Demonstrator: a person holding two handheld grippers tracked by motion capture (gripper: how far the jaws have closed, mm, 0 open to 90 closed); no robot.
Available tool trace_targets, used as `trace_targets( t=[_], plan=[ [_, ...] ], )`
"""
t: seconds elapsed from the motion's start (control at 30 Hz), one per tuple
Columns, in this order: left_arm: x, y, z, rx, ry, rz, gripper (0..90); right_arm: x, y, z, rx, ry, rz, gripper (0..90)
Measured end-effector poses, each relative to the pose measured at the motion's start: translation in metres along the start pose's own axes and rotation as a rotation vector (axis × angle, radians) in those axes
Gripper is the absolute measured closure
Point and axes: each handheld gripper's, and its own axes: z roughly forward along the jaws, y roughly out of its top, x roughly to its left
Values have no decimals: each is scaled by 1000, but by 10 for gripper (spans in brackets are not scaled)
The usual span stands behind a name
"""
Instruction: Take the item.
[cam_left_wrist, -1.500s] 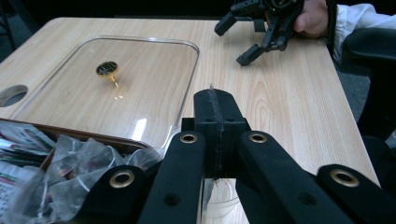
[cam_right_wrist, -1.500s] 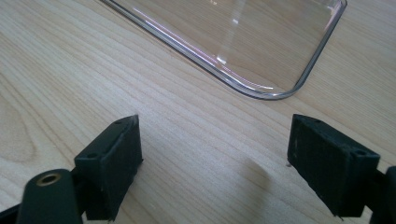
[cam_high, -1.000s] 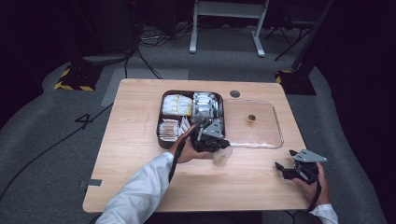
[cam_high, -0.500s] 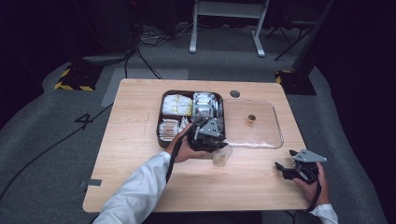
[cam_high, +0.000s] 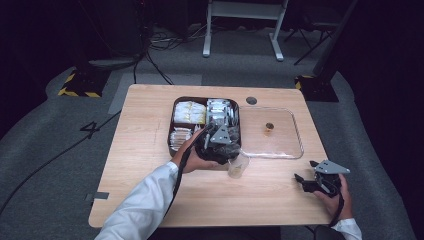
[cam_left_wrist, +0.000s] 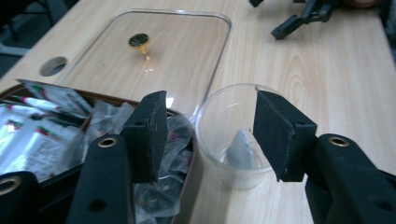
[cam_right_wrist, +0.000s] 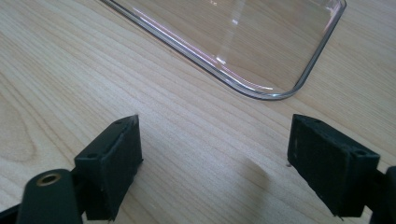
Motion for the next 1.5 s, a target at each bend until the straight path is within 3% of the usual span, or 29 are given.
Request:
trace_targets(
  t=[0.13,0.3,0.53,0.6,1.1,1.4,1.5],
  plan=[
    [0,2,-6,10,13,18,376,0,0,0,0,1,1,180],
    [0,2,-11,22,35,9,284,0,0,0,0,0,0,180],
    [2,-1,-16,47,24,3,187,0,0,0,0,0,1,180],
    [0,-4,-20,57,59,13,184,0,0,0,0,0,1,180],
    [-1,-16,-40,81,99,32,175,0,0,0,1,3,3,180],
    [-2,-36,-55,109,154,16,168,0,0,0,1,3,4,180],
    [-2,-40,-59,109,155,11,167,0,0,0,1,4,5,180]
  ],
)
